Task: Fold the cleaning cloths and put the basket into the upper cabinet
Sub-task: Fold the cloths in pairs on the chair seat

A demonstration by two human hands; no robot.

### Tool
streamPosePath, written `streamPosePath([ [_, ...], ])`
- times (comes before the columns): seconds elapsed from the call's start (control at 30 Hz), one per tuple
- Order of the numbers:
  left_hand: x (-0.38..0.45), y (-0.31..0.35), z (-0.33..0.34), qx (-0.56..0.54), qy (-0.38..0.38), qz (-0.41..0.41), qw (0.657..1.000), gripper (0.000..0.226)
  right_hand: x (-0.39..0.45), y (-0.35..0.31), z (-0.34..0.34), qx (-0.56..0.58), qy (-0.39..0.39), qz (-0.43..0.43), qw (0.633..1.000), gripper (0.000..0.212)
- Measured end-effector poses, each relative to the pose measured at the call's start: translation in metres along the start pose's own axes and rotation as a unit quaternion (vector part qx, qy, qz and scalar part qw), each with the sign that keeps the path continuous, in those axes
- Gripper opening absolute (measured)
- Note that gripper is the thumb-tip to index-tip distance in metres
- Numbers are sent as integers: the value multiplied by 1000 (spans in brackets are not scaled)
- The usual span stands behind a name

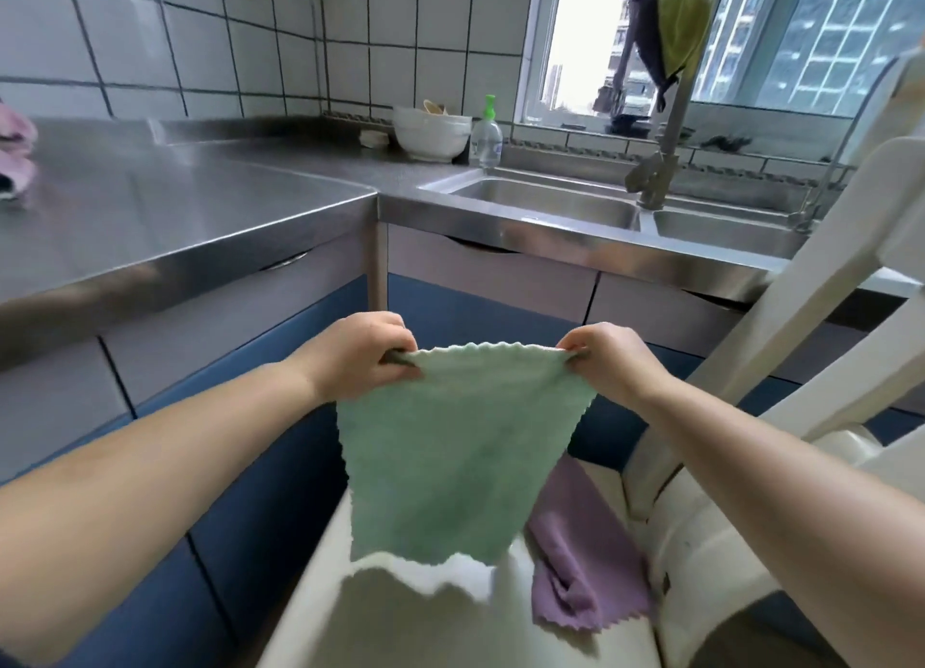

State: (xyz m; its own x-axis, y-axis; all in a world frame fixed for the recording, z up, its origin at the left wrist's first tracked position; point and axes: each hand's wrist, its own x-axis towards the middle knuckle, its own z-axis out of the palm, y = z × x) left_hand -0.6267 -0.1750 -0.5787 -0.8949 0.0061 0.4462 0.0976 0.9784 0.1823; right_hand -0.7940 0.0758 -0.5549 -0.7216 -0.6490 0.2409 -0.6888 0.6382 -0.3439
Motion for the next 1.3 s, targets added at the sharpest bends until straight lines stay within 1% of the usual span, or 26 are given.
streamPosePath([
  [0.07, 0, -10, -11, 10, -17, -66, 998, 10, 10, -4, -7, 20, 36, 14, 999, 26],
  [0.1, -2, -14, -18, 3, -5, -93, 996, 9, 15, -7, -11, 35, 60, 20, 997, 22],
  [0.2, -10, -20, -38, -65, 74, -155, 983, 7, 18, -13, -18, 67, 106, 19, 992, 15],
  [0.3, -28, -12, -56, -148, 124, -185, 964, 9, 1, -20, -16, 144, 124, 0, 982, 12],
  [0.37, -49, -1, -62, -202, 135, -186, 952, 5, -20, -22, -8, 220, 121, -8, 968, 7],
  [0.4, -62, 4, -61, -223, 134, -189, 947, 4, -35, -22, -1, 252, 115, -9, 961, 5],
  [0.47, -91, 15, -53, -261, 113, -201, 937, 3, -67, -21, 18, 306, 94, -11, 947, 6],
  [0.53, -123, 24, -37, -295, 64, -221, 927, 12, -102, -15, 45, 344, 56, 5, 937, 13],
  [0.6, -156, 32, -14, -322, 2, -243, 915, 13, -138, -4, 79, 362, 1, 39, 931, 18],
  [0.67, -188, 41, 13, -319, -66, -266, 907, 11, -172, 9, 113, 353, -56, 72, 931, 22],
  [0.73, -219, 50, 41, -276, -136, -284, 908, 9, -202, 22, 144, 293, -100, 83, 947, 22],
  [0.8, -243, 58, 63, -237, -188, -298, 905, 11, -227, 30, 163, 223, -141, 72, 962, 21],
  [0.9, -260, 69, 80, -220, -227, -300, 900, 11, -245, 38, 172, 138, -201, 31, 969, 21],
  [1.0, -270, 73, 87, -227, -246, -297, 894, 13, -255, 44, 171, 110, -244, 23, 963, 18],
  [1.1, -273, 74, 92, -233, -233, -320, 888, 8, -257, 45, 170, 114, -240, 48, 963, 14],
  [1.17, -267, 72, 93, -246, -184, -351, 885, 7, -251, 45, 170, 123, -217, 68, 966, 15],
  [1.3, -248, 59, 98, -300, -83, -410, 857, 28, -228, 41, 166, 154, -159, 114, 968, 14],
])
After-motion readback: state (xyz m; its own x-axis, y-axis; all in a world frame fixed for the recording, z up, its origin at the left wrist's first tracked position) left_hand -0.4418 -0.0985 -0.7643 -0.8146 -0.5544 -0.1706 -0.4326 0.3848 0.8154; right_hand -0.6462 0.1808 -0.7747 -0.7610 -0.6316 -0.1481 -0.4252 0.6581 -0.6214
